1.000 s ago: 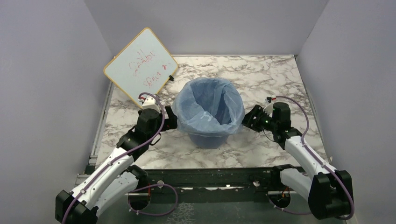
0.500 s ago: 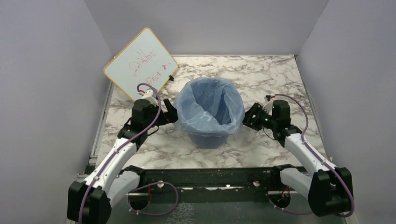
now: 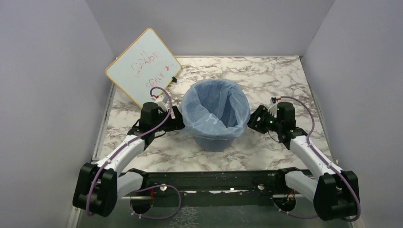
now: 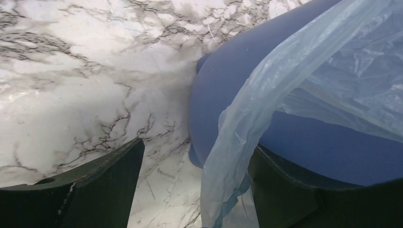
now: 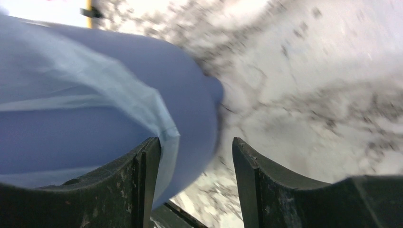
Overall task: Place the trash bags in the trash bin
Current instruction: Place the trash bag in the trash bin.
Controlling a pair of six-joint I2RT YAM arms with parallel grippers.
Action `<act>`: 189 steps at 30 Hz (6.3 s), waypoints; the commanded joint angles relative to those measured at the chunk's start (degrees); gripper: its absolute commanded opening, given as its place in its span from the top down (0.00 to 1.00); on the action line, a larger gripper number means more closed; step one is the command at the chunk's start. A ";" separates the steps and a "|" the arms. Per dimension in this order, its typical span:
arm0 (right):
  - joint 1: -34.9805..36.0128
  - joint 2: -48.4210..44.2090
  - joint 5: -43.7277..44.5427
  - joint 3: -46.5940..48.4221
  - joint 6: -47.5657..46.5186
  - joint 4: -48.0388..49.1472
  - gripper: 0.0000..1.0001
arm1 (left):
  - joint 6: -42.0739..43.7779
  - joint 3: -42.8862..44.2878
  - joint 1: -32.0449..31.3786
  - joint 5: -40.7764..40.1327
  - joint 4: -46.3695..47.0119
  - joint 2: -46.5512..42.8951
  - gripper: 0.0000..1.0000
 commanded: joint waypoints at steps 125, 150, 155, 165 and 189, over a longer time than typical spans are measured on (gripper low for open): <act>42.94 24.40 35.90 44.79 -31.24 -33.29 0.13 | -1.27 -3.86 -4.85 -1.29 11.03 2.61 0.13; 42.92 37.93 35.98 36.28 -29.24 -29.66 0.22 | 2.65 -1.67 -4.85 0.59 9.13 4.94 0.25; 42.94 41.35 37.08 36.20 -27.85 -30.64 0.20 | 3.62 -1.05 -4.85 1.48 8.35 7.01 0.25; 42.97 30.59 41.56 41.56 -25.31 -34.35 0.18 | 3.57 0.30 -4.85 2.29 7.54 7.95 0.25; 44.55 39.35 33.99 34.32 -28.08 -26.44 0.28 | 4.21 1.98 -4.85 1.39 6.17 7.81 0.25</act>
